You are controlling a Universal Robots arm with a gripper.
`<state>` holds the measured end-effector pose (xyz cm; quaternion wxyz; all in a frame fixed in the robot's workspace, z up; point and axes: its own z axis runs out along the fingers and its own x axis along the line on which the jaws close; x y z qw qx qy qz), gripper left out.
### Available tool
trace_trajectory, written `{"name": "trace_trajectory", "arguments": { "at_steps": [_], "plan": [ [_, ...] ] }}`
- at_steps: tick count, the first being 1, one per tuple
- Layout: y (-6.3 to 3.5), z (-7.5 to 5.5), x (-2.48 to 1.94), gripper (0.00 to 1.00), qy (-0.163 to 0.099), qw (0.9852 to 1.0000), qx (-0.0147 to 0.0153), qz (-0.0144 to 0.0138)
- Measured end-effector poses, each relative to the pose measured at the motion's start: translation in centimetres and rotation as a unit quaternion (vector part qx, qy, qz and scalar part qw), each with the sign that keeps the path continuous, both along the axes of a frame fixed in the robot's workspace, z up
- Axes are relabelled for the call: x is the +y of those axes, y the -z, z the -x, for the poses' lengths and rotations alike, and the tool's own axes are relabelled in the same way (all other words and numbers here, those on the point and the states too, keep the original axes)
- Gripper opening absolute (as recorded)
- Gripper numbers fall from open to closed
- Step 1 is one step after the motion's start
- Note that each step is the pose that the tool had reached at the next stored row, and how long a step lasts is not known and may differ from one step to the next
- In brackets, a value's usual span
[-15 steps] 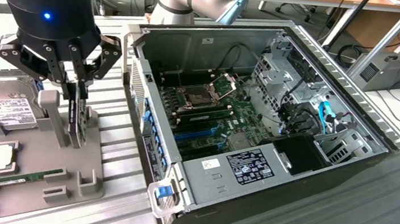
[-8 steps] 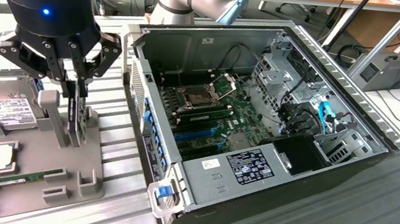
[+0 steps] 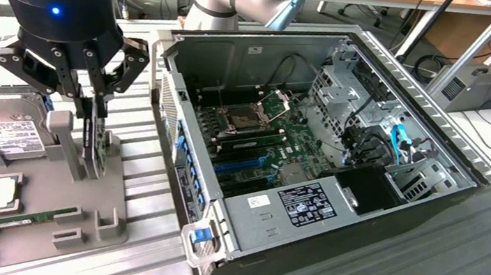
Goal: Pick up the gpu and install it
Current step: 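Pick up the gpu and move the gpu toward the slot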
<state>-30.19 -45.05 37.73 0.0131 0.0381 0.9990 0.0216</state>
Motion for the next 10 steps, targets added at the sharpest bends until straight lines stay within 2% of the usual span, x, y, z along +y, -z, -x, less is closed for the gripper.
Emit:
{"name": "trace_trajectory", "arguments": {
  "at_steps": [10],
  "plan": [
    [-0.27,0.00,0.00,0.26,0.000,1.0000,0.0000,0.0000]
  ]
}}
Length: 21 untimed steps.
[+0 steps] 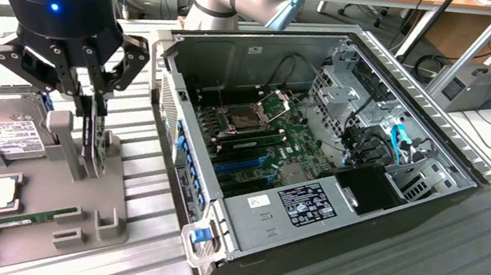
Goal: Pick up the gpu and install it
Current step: 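Pick up the gpu and move the gpu toward the slot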
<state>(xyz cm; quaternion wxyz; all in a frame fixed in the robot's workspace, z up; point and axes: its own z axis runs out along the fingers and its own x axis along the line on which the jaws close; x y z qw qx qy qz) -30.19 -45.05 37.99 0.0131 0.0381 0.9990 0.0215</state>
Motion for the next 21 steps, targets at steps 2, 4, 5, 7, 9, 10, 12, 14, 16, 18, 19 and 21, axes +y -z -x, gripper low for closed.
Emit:
{"name": "trace_trajectory", "arguments": {
  "at_steps": [2,4,5,7,9,10,12,14,16,18,19,21],
  "plan": [
    [-0.05,0.00,0.00,0.26,0.000,1.0000,0.0000,0.0000],
    [-0.11,0.00,0.00,0.26,0.000,1.0000,0.0000,0.0000],
    [-0.13,0.00,0.00,0.26,0.000,1.0000,0.0000,0.0000],
    [-0.20,0.00,0.00,0.26,0.000,1.0000,0.0000,0.0000],
    [-0.24,0.00,0.00,0.26,0.000,1.0000,0.0000,0.0000],
    [-0.26,0.00,0.00,0.26,0.000,1.0000,0.0000,0.0000],
    [-0.31,0.00,0.00,0.26,0.000,1.0000,0.0000,0.0000],
    [-0.36,0.00,0.00,0.26,0.000,1.0000,0.0000,0.0000],
    [-0.41,0.00,0.00,0.26,0.000,1.0000,0.0000,0.0000],
    [-0.48,0.00,0.00,0.26,0.000,1.0000,0.0000,0.0000],
    [-0.51,0.00,0.00,0.26,0.000,1.0000,0.0000,0.0000],
    [-0.56,0.00,0.00,0.26,0.000,1.0000,0.0000,0.0000]
  ]
}}
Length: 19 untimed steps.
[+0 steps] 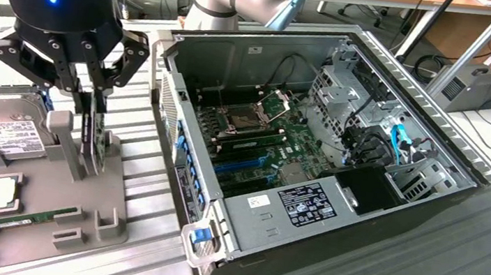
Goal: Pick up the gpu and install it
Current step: 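Pick up the gpu and move the gpu toward the slot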
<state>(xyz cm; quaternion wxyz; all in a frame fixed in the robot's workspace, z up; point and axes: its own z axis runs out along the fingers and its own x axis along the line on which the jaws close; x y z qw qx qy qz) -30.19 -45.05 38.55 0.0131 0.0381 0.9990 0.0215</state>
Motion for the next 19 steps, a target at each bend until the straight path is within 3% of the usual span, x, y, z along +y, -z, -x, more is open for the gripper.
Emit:
{"name": "trace_trajectory", "arguments": {
  "at_steps": [19],
  "plan": [
    [-0.52,0.00,0.00,0.26,0.000,1.0000,0.0000,0.0000]
  ]
}}
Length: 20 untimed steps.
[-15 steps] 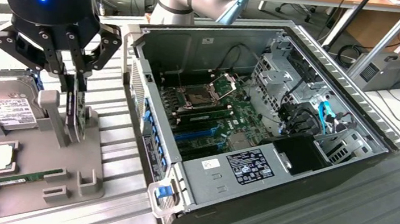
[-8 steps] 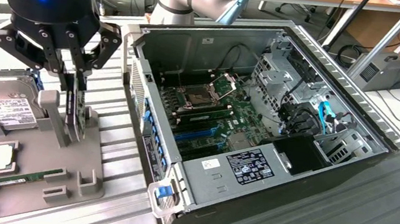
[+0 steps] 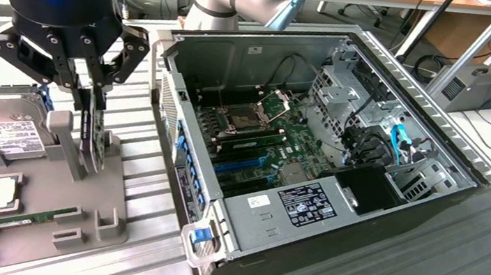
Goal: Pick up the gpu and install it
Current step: 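Pick up the gpu and move the gpu toward the slot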
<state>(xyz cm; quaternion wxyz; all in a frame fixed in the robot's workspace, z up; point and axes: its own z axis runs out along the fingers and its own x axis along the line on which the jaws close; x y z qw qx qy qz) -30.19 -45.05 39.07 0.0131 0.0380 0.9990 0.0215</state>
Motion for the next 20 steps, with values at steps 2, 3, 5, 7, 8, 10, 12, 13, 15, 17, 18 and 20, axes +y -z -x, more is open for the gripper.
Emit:
{"name": "trace_trajectory", "arguments": {
  "at_steps": [2,3,5,7,8,10,12,13,15,17,18,20],
  "plan": [
    [-0.05,0.00,0.00,0.26,0.000,1.0000,0.0000,0.0000],
    [-0.08,0.00,0.00,0.26,0.000,1.0000,0.0000,0.0000],
    [-0.14,0.00,0.00,0.26,0.000,1.0000,0.0000,0.0000],
    [-0.20,0.00,0.00,0.26,0.000,1.0000,0.0000,0.0000],
    [-0.23,0.00,0.00,0.26,0.000,1.0000,0.0000,0.0000],
    [-0.28,0.00,0.00,0.26,0.000,1.0000,0.0000,0.0000],
    [-0.34,0.00,0.00,0.26,0.000,1.0000,0.0000,0.0000],
    [-0.37,0.00,0.00,0.26,0.000,1.0000,0.0000,0.0000],
    [-0.42,0.00,0.00,0.26,0.000,1.0000,0.0000,0.0000],
    [-0.47,0.00,0.00,0.26,0.000,1.0000,0.0000,0.0000],
    [-0.50,0.00,0.00,0.26,0.000,1.0000,0.0000,0.0000],
    [-0.54,0.00,0.00,0.26,0.000,1.0000,0.0000,0.0000]
  ]
}}
